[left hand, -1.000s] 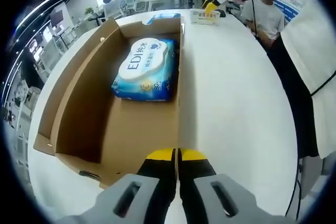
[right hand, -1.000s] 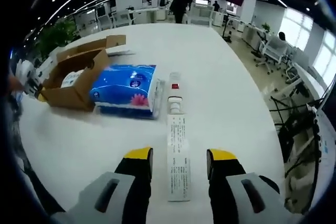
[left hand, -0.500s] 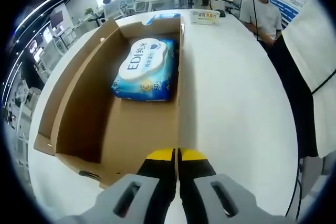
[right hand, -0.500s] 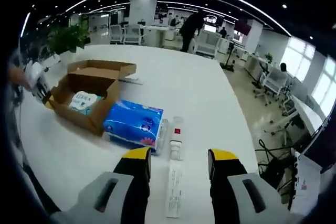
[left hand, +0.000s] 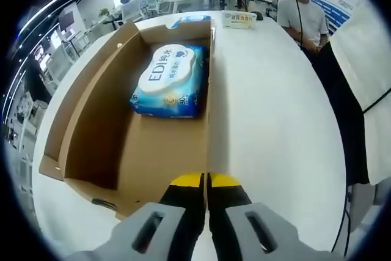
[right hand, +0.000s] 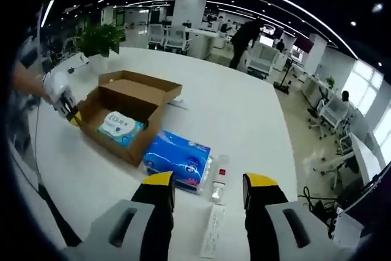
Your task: Operate the shoe box by opening the lid, removing the specified soft item, and placing it in the target area until the item is outside and the box remains undamaged.
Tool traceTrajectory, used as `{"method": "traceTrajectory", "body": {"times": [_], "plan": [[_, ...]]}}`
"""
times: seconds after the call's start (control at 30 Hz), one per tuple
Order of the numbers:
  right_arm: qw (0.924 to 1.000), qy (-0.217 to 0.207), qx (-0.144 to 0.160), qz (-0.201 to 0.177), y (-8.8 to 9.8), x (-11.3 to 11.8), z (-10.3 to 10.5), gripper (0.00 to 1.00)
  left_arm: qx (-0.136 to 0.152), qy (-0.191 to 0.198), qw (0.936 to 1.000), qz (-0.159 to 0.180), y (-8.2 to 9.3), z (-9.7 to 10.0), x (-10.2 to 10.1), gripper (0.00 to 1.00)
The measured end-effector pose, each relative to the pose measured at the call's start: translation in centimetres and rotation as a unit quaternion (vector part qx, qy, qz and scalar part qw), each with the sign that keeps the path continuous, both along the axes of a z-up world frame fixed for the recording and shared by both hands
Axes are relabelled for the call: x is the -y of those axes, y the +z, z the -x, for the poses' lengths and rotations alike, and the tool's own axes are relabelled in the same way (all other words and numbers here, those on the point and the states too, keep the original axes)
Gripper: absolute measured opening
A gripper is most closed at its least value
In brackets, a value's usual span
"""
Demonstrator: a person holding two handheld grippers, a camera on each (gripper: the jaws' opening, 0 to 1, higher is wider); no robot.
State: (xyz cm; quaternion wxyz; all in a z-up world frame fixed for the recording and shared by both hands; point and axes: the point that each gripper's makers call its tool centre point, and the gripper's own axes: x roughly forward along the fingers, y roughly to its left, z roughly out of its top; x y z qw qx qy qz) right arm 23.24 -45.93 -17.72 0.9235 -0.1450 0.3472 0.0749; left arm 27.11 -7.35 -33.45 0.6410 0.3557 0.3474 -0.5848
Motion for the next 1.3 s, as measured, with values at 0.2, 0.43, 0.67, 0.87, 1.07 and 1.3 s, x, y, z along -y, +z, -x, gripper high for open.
{"method": "traceTrajectory", "body": {"times": [0.2, 0.43, 0.67, 0.87, 1.07, 1.3], "plan": [[1.0000, 0.004, 0.003, -0.007, 0.4, -1.0, -0.2, 0.49, 0.000, -0.001, 1.0000, 0.000, 0.1, 0.1, 0.0, 0.00], [0.9994, 0.013, 0.011, -0.030, 1.0, -2.5, -0.8, 0.62, 0.002, -0.001, 1.0000, 0.000, 0.0, 0.0, 0.0, 0.00], [0.9983, 0.050, 0.013, -0.025, 1.7, -4.5, -1.4, 0.61, 0.001, 0.001, 1.0000, -0.001, 0.0, 0.0, 0.0, 0.00], [0.9930, 0.094, 0.038, 0.061, 2.7, -4.9, -2.5, 0.58, 0.001, 0.000, 1.0000, 0.000, 0.1, 0.0, -0.1, 0.00], [0.9930, 0.108, 0.032, 0.038, 2.6, -6.3, -2.6, 0.60, 0.001, 0.000, 1.0000, 0.000, 0.0, 0.0, -0.1, 0.00], [0.9914, 0.125, 0.017, 0.035, 2.1, -7.5, -2.8, 0.65, 0.000, 0.001, 1.0000, -0.001, 0.0, -0.1, -0.1, 0.00]]}}
